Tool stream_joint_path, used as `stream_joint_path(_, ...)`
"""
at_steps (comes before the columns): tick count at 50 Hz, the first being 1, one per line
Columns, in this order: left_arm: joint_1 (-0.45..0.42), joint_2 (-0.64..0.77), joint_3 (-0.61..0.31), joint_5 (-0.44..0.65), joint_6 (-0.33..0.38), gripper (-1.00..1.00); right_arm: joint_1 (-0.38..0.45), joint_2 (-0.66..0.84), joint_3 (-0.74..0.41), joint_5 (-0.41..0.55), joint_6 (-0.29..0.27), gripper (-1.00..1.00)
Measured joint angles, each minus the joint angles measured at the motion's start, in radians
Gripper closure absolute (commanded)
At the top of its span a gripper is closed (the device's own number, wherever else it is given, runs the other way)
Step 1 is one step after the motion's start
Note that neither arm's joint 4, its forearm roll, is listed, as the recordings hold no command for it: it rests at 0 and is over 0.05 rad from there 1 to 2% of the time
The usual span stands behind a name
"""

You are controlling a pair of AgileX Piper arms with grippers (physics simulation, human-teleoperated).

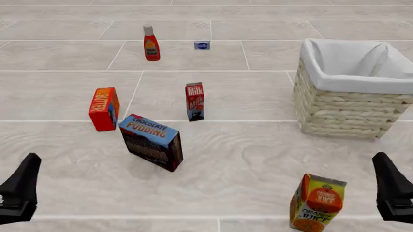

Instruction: Pick the milk and place it in the basket.

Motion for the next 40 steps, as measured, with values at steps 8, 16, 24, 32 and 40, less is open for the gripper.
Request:
stream_joint_path(8,0.0,0.001,-0.002,0.0,0.0,-1.0,0.034,0.064,-0.014,-0.061,-0.014,-1.0)
stream_joint_path(16,0.0,0.005,-0.006,0.002,0.0,-1.0,0.114,0.224,-0.076,-0.168,-0.044,-1.0)
stream_joint_path(24,0.0,0.003,-0.002,0.0,0.0,-1.0,0.192,0.425,-0.157,-0.269,-0.08,-1.0)
stream_joint_path(32,0.0,0.006,-0.003,-0.002,0.0,-1.0,0.265,0.616,-0.255,-0.328,-0.096,-1.0)
stream_joint_path(40,0.0,0.004,-0.001,-0.002,0.0,-1.0,0.331,0.801,-0.381,-0.332,-0.109,-1.0)
